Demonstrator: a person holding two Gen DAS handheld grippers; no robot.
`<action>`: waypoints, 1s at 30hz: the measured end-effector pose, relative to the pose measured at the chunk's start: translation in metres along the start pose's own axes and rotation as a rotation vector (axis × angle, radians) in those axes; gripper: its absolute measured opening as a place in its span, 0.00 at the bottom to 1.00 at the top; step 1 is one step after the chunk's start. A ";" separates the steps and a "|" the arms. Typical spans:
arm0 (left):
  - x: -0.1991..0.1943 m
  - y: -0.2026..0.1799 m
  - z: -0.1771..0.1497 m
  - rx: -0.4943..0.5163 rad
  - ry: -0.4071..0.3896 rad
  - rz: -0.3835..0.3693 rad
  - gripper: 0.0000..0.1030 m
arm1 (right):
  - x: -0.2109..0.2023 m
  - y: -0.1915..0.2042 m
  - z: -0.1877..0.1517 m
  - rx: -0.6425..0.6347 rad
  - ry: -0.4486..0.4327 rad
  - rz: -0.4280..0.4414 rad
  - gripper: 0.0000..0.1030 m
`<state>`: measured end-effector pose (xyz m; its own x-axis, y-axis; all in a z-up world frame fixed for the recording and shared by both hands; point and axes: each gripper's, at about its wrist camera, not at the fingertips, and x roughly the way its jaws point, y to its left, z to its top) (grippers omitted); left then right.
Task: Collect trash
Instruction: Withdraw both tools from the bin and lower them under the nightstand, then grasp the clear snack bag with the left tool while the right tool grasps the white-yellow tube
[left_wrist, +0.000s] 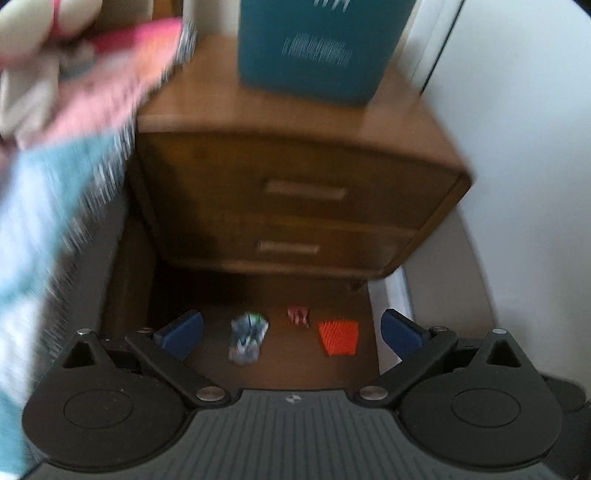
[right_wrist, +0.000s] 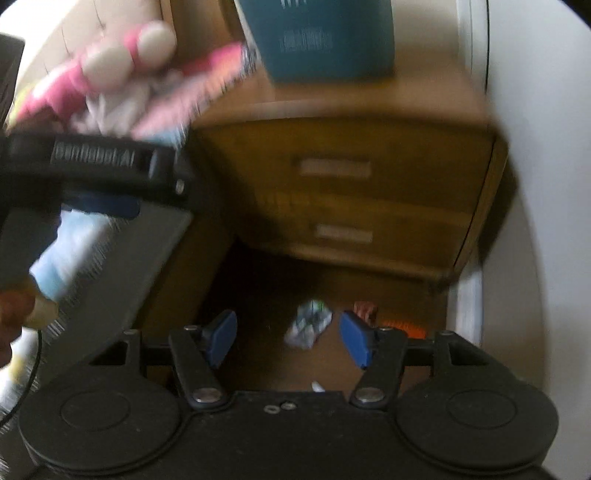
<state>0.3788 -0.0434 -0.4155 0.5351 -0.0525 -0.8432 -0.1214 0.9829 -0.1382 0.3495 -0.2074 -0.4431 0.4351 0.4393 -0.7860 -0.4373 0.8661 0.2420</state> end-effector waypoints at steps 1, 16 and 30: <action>0.020 0.005 -0.010 -0.009 0.012 0.009 1.00 | 0.017 -0.004 -0.013 -0.001 0.018 0.000 0.60; 0.263 0.048 -0.100 0.024 0.166 0.095 1.00 | 0.221 -0.055 -0.148 -0.136 0.254 0.001 0.60; 0.394 0.079 -0.122 0.080 0.286 0.156 1.00 | 0.330 -0.061 -0.193 -0.297 0.466 0.007 0.56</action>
<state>0.4774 -0.0079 -0.8220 0.2574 0.0634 -0.9642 -0.1113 0.9931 0.0355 0.3680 -0.1609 -0.8273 0.0662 0.2340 -0.9700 -0.6717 0.7293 0.1301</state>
